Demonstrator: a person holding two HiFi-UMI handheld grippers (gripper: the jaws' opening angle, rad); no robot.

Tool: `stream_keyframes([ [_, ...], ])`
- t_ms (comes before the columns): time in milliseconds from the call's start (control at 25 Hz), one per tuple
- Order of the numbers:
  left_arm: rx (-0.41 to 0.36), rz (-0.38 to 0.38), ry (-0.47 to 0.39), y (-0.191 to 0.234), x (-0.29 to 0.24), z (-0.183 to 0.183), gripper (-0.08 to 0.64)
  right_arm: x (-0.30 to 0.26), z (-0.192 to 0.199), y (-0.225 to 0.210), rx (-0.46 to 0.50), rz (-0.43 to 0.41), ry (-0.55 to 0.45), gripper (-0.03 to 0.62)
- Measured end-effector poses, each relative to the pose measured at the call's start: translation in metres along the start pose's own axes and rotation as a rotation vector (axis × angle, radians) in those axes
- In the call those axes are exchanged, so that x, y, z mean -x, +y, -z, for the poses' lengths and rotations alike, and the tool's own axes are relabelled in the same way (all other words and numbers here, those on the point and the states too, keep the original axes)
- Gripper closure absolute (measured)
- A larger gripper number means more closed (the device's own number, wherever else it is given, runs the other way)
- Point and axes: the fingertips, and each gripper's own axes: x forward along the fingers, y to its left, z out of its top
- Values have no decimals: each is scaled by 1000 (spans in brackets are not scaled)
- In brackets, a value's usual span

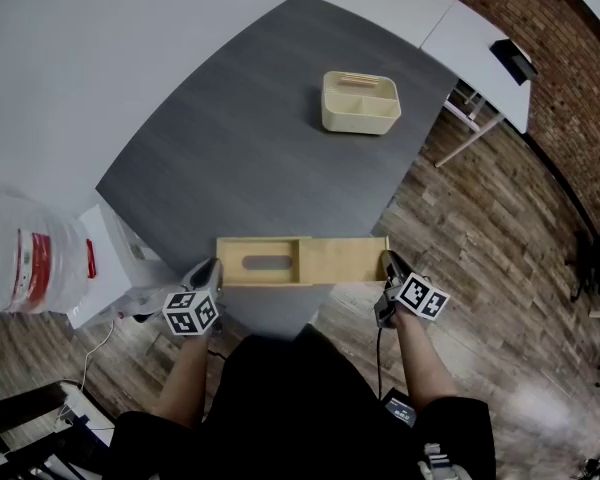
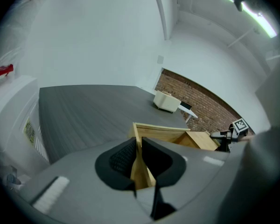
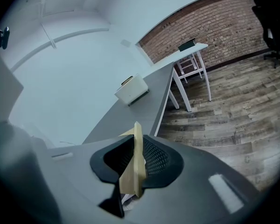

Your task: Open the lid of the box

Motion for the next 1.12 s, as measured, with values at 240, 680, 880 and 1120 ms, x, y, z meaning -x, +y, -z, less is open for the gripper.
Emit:
stream_keyframes([
  [240, -8, -3, -11, 0, 0, 0, 523, -2, -4, 1, 13, -6, -16, 507],
  [680, -45, -1, -84, -2, 1, -8, 523, 0, -17, 3, 184, 6, -27, 396],
  [880, -52, -4, -218, -5, 15, -35, 522, 11, -38, 4, 351, 40, -122, 391],
  [1120, -31, -3, -369, -24, 41, -65, 522, 19, -70, 45, 571, 10, -299, 434],
])
